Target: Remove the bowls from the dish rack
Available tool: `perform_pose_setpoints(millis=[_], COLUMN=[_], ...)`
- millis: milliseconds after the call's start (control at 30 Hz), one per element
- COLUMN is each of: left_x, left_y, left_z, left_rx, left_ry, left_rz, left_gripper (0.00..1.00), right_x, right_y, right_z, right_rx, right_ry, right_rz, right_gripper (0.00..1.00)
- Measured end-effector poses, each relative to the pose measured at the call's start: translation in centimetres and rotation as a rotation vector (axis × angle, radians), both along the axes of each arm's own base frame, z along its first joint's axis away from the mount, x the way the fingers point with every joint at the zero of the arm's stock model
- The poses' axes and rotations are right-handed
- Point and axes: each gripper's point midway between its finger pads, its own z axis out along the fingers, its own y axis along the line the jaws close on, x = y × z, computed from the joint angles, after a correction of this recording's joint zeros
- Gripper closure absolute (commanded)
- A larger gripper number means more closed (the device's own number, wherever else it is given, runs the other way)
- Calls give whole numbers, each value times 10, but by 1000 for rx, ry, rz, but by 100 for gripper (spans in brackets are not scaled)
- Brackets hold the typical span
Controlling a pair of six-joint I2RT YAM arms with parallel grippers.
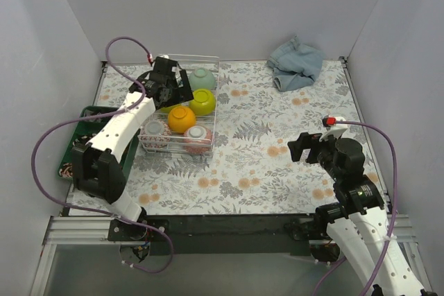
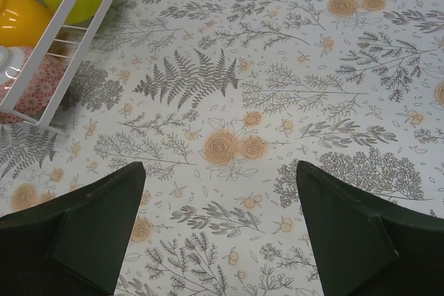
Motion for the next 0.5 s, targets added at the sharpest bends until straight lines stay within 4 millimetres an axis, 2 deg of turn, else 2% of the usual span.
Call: perform_pose_setpoints(millis=[267, 400, 500], left_x=[22, 31, 30], left_y=[-29, -39, -42], left_z=[-25, -46, -64], left_rx=[307, 430, 499], left_ry=[75, 125, 178], left_rz=[-29, -40, -52], left_gripper=[2, 2, 3], right_x=[-1, 0, 0], right_y=[4, 4, 4], right_z=[-6, -10, -12], right_rx=[1, -9, -18], right_ry=[23, 38, 47], right_rz=[24, 23, 26], right_gripper=[1, 1, 1])
